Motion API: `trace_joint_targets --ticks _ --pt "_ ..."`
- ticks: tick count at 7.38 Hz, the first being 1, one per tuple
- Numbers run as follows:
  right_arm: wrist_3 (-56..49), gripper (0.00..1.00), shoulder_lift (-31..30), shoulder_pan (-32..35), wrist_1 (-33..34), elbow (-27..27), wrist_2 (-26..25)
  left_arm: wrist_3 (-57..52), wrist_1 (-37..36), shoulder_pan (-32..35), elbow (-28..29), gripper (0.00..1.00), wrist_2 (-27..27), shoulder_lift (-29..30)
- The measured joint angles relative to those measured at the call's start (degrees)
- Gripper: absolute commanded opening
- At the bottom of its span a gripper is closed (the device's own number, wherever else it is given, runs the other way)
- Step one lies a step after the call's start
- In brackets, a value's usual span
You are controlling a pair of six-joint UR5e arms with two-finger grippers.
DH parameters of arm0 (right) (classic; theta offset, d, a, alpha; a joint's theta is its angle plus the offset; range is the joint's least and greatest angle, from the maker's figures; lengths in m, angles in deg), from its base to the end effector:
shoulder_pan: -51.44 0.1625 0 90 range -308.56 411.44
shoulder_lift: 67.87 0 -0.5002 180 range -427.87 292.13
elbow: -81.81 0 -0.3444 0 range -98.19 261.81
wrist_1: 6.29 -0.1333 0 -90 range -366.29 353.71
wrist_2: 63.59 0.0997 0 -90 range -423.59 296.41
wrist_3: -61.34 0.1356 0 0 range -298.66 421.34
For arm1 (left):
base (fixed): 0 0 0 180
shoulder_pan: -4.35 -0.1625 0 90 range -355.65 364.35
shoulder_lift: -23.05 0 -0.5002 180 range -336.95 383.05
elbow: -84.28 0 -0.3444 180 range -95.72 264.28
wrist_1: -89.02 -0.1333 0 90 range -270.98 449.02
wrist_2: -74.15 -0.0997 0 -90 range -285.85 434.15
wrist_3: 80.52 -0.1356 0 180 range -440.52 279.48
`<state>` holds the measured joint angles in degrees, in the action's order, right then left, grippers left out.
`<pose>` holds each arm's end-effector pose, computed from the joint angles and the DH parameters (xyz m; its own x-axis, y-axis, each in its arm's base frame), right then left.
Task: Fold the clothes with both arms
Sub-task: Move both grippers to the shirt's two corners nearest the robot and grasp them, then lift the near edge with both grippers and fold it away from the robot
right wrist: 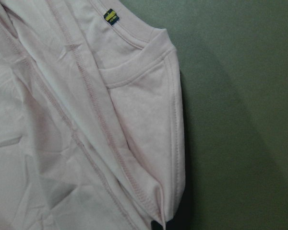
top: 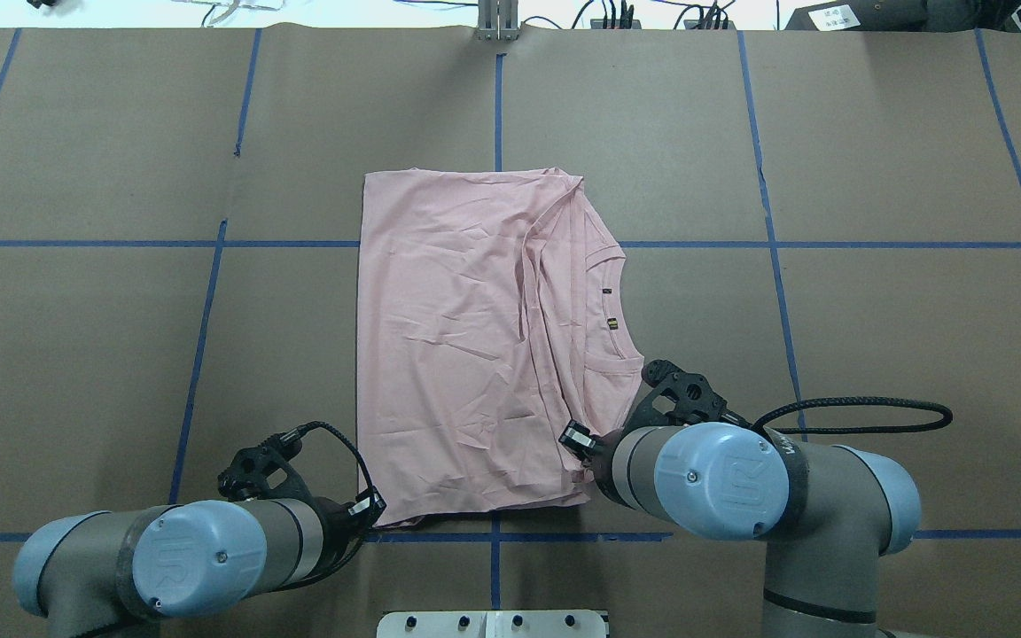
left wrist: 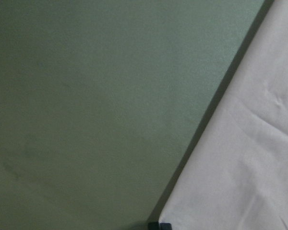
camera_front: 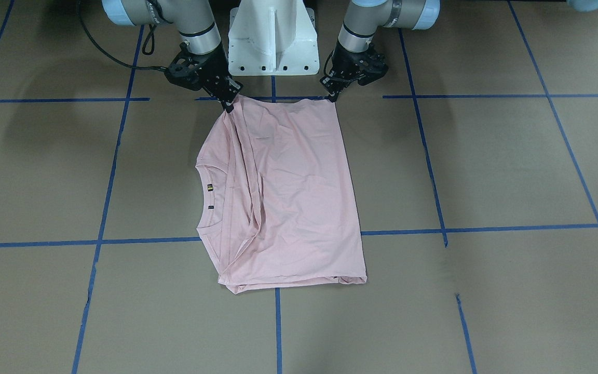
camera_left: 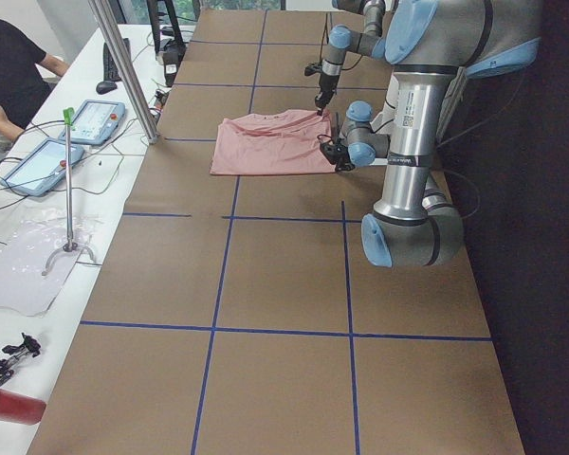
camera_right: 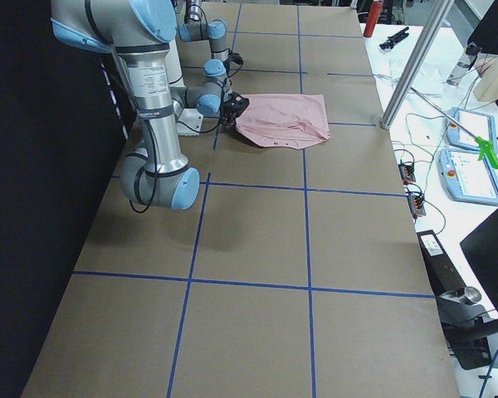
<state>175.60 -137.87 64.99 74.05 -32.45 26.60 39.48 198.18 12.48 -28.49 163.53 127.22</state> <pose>-0.5386 -0.2665 0.3915 0.4268 0.5255 0.7360 -0.4465 0.8302 -0.3339 0.5411 -0.2134 0.4334 0.4030 -0.5626 -0.7218 0.4062 0.8167 -0.4098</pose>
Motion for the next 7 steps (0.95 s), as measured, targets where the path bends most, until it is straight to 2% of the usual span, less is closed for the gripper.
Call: trace_joint_targets --ticks 2,4,6,7 --pt "0.0 0.00 -0.4 0.0 0.0 -0.9 0.1 0.1 0.0 0.0 -2.0 0.00 0.0 0.0" --pt "1.6 0.00 -3.9 -1.3 0.0 -6.1 0.1 0.2 -1.9 -0.1 -6.3 0.00 0.1 -0.1" --pt "4.2 0.00 -8.1 -1.5 0.1 -14.6 0.3 0.0 -10.5 0.0 -14.9 0.00 0.6 0.7" --pt "4.4 0.00 -9.0 0.7 0.0 -16.8 0.9 -0.6 -15.0 1.7 -17.8 0.00 1.2 2.9"
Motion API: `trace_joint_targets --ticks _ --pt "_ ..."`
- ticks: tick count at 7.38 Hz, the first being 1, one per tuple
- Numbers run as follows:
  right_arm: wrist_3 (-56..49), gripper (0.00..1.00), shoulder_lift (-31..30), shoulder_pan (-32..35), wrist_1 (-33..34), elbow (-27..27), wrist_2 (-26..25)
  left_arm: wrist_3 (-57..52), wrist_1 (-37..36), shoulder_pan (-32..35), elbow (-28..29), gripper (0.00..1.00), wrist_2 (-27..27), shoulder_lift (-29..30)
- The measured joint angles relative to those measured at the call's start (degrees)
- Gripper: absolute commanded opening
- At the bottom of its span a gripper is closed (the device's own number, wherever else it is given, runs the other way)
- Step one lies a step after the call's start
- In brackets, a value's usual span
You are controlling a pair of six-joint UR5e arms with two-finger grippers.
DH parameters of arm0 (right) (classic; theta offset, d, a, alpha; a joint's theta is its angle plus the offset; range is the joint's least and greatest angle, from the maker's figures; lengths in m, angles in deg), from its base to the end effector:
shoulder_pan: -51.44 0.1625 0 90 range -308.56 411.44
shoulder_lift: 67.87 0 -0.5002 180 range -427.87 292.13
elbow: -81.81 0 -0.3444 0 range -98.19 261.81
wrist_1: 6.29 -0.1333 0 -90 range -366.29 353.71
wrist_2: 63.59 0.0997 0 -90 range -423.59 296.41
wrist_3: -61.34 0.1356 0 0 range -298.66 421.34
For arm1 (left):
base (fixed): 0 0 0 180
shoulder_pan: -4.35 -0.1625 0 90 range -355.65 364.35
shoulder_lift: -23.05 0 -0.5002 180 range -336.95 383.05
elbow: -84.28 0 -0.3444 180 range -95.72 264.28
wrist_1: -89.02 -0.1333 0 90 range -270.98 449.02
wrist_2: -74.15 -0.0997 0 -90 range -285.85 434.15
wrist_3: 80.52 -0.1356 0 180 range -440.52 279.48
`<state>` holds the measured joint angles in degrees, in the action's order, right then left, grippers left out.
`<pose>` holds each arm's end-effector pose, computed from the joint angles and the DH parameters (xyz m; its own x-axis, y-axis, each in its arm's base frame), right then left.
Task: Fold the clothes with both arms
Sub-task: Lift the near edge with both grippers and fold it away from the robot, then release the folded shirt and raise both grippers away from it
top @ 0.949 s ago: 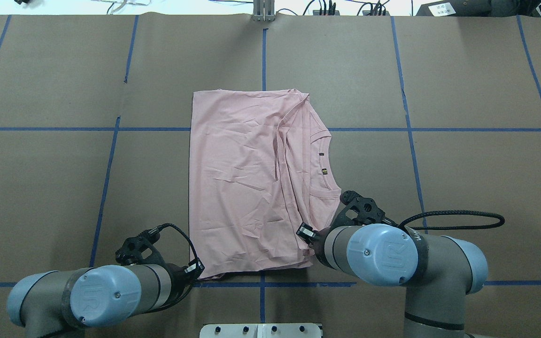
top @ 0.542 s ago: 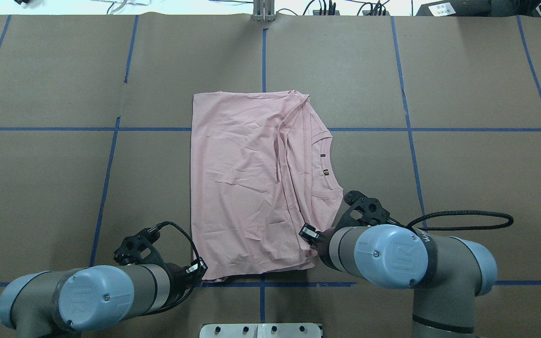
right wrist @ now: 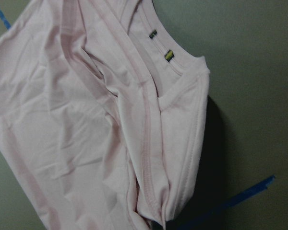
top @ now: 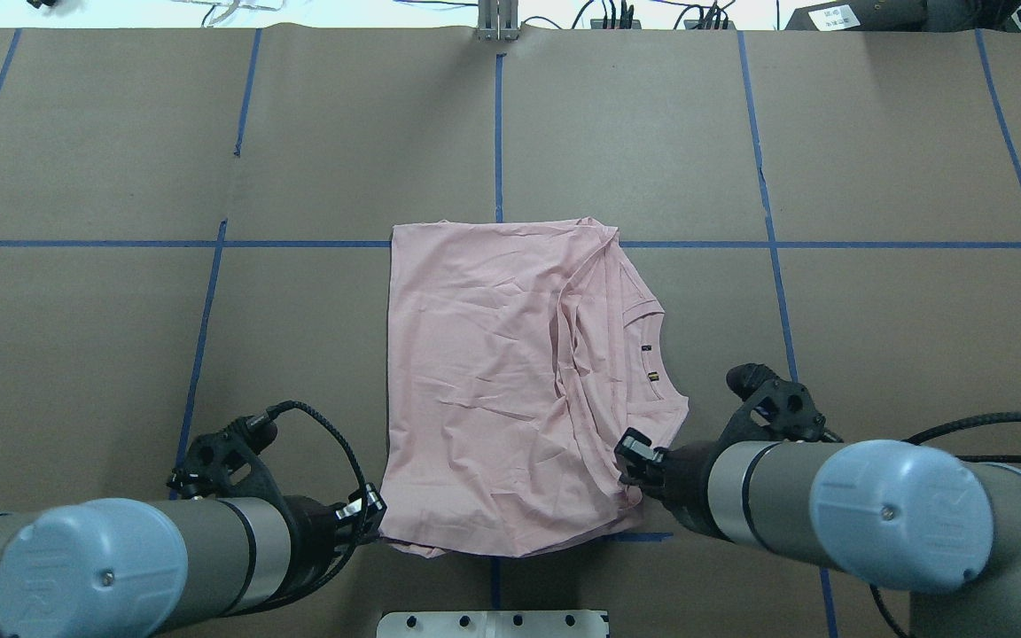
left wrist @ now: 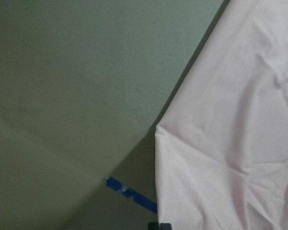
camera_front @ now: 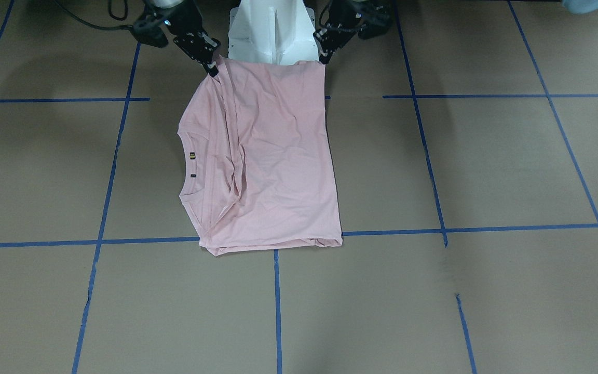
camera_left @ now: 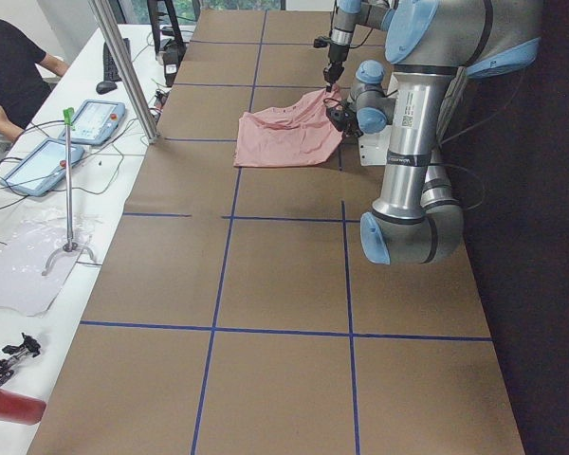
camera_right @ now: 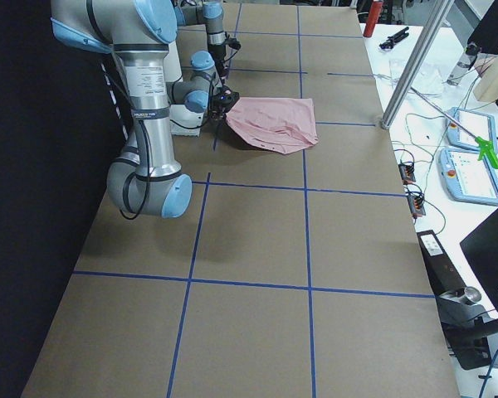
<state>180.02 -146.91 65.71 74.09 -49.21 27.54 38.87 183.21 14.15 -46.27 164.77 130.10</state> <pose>-0.4271 -0.2434 0.3590 0.2942 0.5699 0.7672 -0.4227 0.7976 -0.4304 0.4681 -0.2146 0.3262 0.3269 -0.5545 -0.7653 0.3687 0.8205 -0.4369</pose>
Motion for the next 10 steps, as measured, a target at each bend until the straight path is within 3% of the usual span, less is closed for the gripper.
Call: trace_joint_targets --ticks 2,5,7,9,10 --pt "-2.8 0.00 3.8 7.8 0.0 3.9 2.9 -4.9 -3.5 8.6 3.7 0.00 0.7 6.6" --pt "-5.9 0.00 13.9 18.7 -0.2 17.9 8.9 -13.3 -1.9 19.1 16.1 0.00 0.7 12.8" --pt "-6.2 0.00 16.7 21.5 -0.3 22.4 11.0 -15.4 1.1 21.5 21.7 0.00 0.6 14.0" --pt "-7.6 0.00 19.0 22.3 -0.5 26.6 11.7 -15.8 2.0 21.8 23.4 0.00 0.5 14.4" --pt "-9.8 0.39 21.0 23.1 -0.6 30.5 12.5 -16.6 3.6 22.3 25.5 0.00 0.4 14.8"
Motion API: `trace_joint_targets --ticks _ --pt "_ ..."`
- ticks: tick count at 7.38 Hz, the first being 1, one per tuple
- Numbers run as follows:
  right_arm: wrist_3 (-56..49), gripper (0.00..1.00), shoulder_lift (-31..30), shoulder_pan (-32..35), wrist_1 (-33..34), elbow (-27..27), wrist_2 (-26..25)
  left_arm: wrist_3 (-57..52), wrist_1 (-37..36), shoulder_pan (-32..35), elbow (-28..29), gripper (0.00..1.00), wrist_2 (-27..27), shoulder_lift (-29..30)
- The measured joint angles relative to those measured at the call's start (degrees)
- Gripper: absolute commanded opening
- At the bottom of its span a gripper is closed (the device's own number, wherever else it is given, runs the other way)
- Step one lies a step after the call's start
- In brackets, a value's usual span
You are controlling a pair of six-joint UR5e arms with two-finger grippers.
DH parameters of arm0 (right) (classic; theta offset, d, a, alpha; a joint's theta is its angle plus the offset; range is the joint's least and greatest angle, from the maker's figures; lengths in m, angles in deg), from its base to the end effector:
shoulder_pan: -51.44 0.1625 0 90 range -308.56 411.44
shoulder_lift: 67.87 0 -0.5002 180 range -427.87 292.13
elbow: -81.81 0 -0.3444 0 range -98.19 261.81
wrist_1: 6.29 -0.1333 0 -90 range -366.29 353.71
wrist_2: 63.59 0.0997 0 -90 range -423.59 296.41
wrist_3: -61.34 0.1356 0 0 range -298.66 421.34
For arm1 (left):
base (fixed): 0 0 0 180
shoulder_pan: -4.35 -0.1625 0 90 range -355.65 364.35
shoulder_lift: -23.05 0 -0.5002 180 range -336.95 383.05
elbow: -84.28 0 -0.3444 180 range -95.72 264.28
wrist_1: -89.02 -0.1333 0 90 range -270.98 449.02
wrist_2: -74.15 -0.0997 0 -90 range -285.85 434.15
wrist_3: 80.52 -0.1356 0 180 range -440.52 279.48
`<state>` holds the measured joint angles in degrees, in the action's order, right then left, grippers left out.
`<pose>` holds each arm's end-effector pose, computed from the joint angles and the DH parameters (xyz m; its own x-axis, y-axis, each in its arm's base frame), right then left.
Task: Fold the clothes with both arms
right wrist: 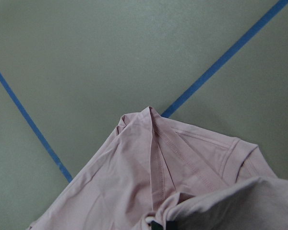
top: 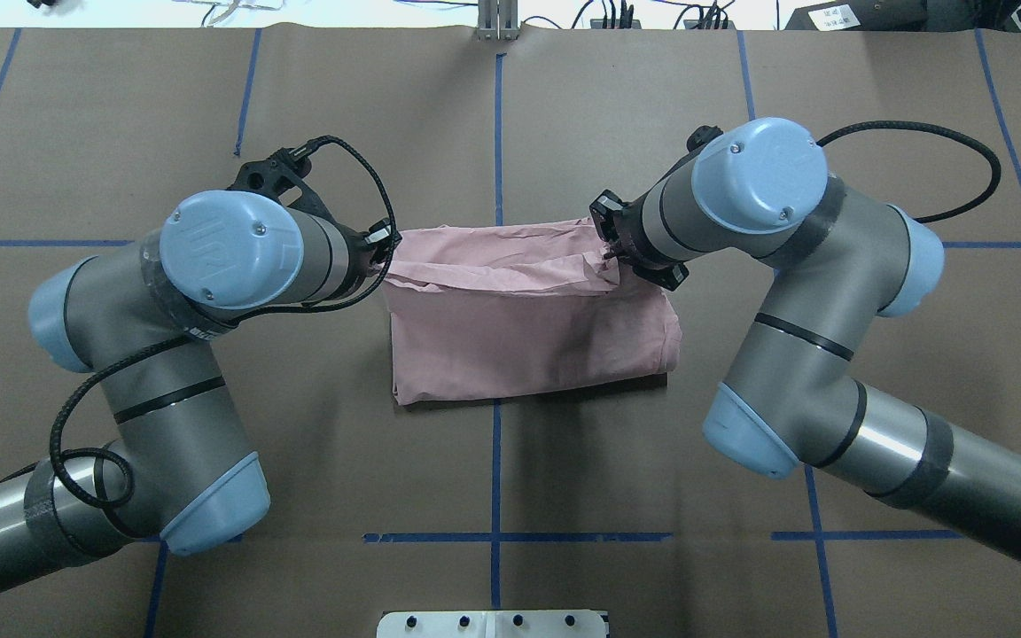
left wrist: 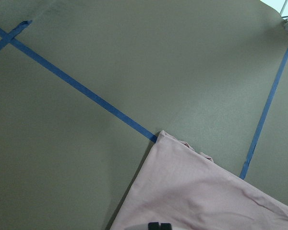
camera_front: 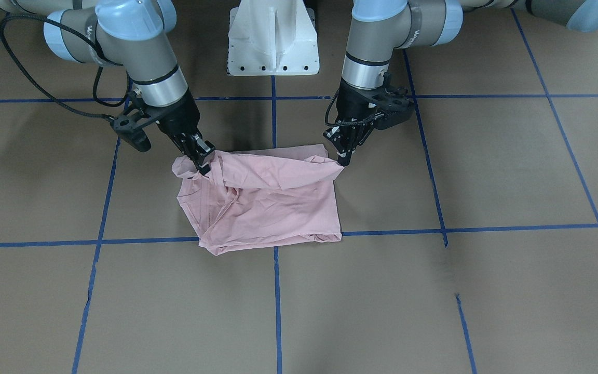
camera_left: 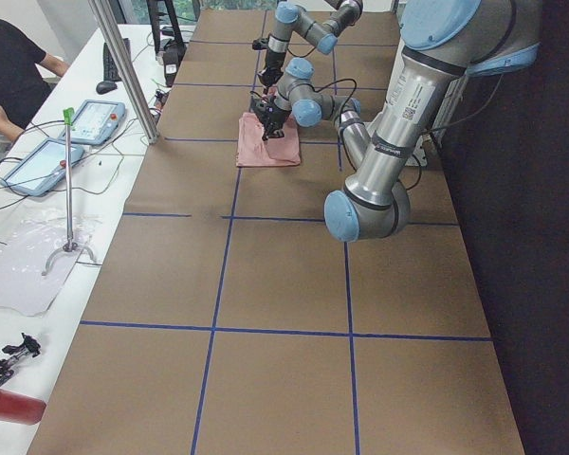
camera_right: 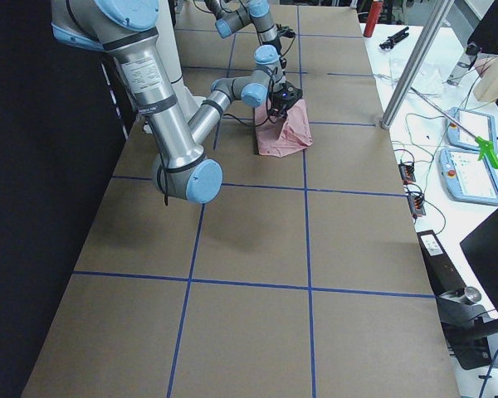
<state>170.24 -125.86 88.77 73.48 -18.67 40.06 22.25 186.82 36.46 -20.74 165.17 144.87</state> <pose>-0.4827 -0.4955 0.3545 0.3132 0.6347 0.7065 -0.5723 0.7198 -0.3930 0.4959 -0.4657 0.3335 0.3633 -0.4889 -0.7931 0.6147 0.7655 -0.1903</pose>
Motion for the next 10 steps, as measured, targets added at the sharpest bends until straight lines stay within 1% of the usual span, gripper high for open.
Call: trace_joint_targets --ticks 1,2,3,4,5,6,7,8,9,10 --pt "-3.9 0.86 3.3 1.7 -1.1 7.0 2.2 -2.4 3.8 1.5 5.0 0.22 -0.1 1.1" --pt "-8.5 1.00 7.7 4.2 -4.6 17.3 5.3 -6.6 9.2 3.8 12.7 0.46 0.0 3.5" --pt "-13.2 1.00 11.7 7.3 -10.0 28.1 8.6 -11.6 15.1 6.3 21.0 0.47 0.0 6.1" --pt "-18.0 1.00 13.8 10.7 -13.8 34.6 12.1 -15.2 19.3 7.9 25.9 0.47 0.1 7.4" --pt "-22.7 1.00 14.0 14.0 -15.4 37.0 15.4 -17.1 21.3 8.9 27.7 0.47 0.4 7.7" --pt "-27.6 1.00 12.4 16.9 -16.0 36.9 17.9 -19.3 22.1 9.9 27.3 0.47 1.8 7.0" --pt "-32.8 1.00 9.8 19.6 -16.2 35.6 19.6 -24.7 22.4 12.0 24.2 0.49 5.6 4.2" --pt "-39.1 1.00 6.4 22.4 -16.1 33.8 21.1 -32.2 22.5 15.3 19.5 0.51 11.1 -0.4" --pt "-47.8 1.00 2.8 25.8 -16.1 32.5 22.8 -41.1 22.5 19.7 15.1 0.54 17.7 -5.5" --pt "-59.4 1.00 -1.3 30.1 -16.0 32.0 24.6 -50.8 22.5 25.0 12.0 0.57 24.3 -10.6"
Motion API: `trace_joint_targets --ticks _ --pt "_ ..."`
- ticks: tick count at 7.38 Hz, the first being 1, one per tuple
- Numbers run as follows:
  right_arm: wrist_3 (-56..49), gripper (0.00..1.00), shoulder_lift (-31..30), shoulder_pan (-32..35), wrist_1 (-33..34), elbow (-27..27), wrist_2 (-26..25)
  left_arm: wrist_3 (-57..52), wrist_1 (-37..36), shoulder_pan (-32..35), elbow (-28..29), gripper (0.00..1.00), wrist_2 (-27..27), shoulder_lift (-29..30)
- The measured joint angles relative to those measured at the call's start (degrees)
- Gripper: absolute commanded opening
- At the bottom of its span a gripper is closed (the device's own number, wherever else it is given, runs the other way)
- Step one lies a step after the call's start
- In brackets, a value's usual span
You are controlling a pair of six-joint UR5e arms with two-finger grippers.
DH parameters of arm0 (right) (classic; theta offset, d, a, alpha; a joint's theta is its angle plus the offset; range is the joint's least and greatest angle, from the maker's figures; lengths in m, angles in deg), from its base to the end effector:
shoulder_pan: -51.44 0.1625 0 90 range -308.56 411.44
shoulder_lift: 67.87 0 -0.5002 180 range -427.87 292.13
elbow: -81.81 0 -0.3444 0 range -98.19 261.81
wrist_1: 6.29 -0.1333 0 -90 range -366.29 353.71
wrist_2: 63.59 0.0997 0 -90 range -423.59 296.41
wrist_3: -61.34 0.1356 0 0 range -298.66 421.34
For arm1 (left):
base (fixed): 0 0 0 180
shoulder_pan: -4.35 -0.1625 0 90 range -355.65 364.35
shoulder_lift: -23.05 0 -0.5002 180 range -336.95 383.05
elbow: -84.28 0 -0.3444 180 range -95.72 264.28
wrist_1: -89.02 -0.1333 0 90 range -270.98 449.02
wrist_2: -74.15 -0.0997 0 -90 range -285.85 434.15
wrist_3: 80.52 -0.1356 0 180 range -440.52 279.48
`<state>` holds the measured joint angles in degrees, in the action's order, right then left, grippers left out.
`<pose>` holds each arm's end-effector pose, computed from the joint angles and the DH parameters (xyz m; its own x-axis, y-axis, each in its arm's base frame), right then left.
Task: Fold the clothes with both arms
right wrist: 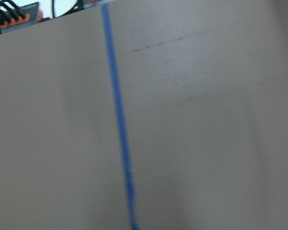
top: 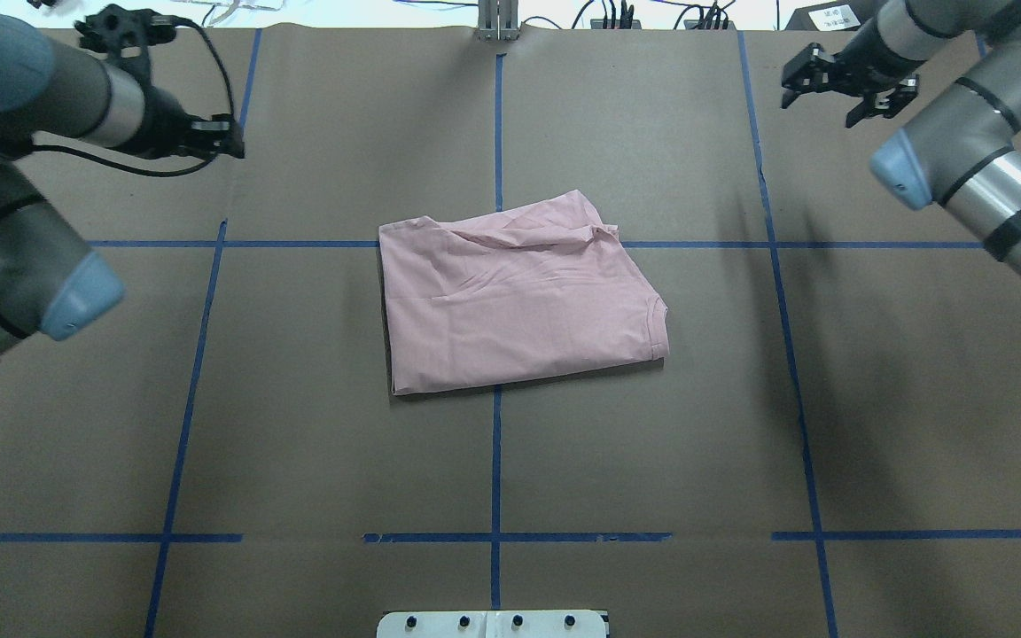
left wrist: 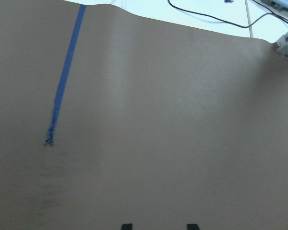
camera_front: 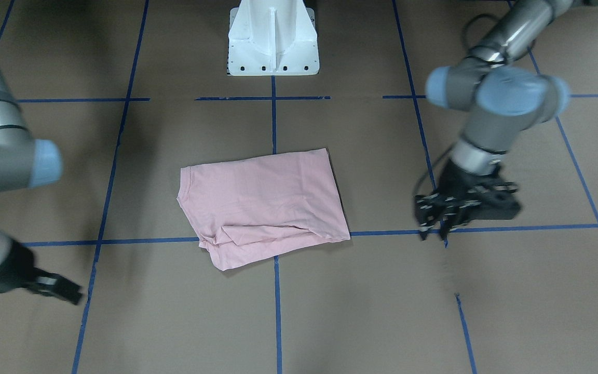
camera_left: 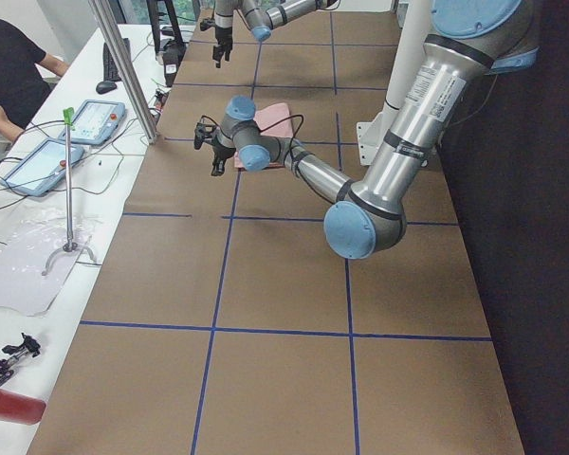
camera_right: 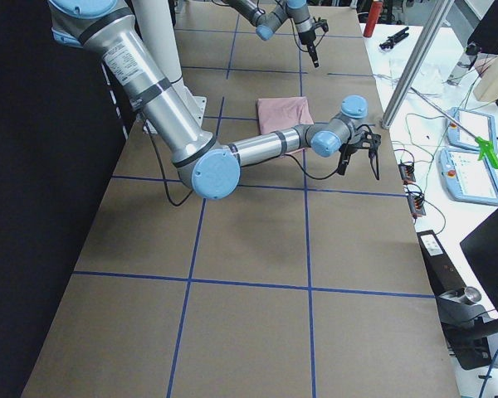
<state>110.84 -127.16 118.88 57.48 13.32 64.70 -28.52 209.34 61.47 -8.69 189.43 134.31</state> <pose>-0.2378 -0.7008 0.5664 0.6189 0.1612 0.7687 -0.2433 0.9699 -0.0074 0.2913 -0.5894 0.4772 0.5994 0.0983 -0.7944 0.2557 0.9169 0.3064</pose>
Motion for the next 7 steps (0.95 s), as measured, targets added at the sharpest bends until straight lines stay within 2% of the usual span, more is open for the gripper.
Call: trace_joint_targets --ticks 2,4,5,7 --pt "-19.3 1.00 -6.1 10.4 2.0 -0.4 5.7 -19.6 -0.3 11.6 -2.4 0.58 9.8 -8.7" --pt "-34.2 1.00 -11.0 18.7 9.0 -3.4 10.2 -38.2 -3.7 23.9 -1.4 0.58 16.1 -14.2" --pt "-40.8 1.00 -14.8 21.0 12.9 -6.8 10.9 -46.8 -9.9 29.0 -0.7 1.00 17.1 -15.1" --pt "-49.0 1.00 -21.7 23.2 18.4 -13.8 10.4 -58.1 -22.2 33.7 1.5 1.00 17.8 -16.2"
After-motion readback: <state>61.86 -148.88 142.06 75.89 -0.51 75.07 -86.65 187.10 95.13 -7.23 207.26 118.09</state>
